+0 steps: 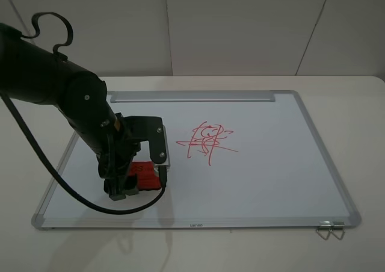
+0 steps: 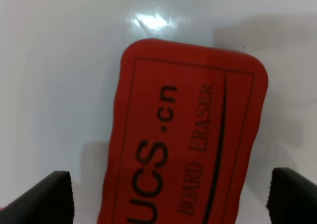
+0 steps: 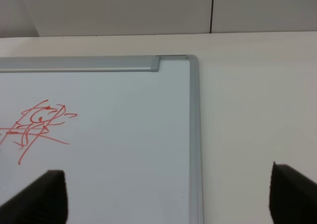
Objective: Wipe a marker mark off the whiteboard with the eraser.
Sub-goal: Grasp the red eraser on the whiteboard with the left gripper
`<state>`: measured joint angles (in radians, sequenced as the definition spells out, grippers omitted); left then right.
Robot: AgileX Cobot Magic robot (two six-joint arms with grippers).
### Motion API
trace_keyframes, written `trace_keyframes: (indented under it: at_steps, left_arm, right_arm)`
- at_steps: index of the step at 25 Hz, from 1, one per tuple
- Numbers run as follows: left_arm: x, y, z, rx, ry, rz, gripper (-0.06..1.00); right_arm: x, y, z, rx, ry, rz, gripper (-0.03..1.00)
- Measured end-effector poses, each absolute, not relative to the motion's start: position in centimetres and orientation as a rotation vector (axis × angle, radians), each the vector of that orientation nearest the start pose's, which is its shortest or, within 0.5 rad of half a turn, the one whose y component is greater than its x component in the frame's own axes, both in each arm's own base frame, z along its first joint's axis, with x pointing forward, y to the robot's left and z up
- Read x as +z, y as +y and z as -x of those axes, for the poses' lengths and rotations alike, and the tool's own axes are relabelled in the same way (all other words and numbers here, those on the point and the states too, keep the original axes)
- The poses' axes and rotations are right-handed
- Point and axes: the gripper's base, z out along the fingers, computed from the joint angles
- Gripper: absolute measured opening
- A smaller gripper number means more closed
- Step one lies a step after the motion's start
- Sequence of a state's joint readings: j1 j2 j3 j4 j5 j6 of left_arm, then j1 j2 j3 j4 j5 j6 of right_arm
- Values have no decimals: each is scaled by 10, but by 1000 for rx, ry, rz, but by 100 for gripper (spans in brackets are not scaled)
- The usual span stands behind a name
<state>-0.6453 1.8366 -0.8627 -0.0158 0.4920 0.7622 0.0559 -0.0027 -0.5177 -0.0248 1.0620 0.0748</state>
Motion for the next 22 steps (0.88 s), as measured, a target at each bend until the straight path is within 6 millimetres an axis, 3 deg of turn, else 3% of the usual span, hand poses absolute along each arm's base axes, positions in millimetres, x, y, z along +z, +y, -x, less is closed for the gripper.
trace_keyframes:
  at_steps: [22]
  left_arm:
    - [107, -186, -246, 8, 2245, -1884, 78]
  right_arm:
    - [282, -2, 7, 53, 2025, -21, 72]
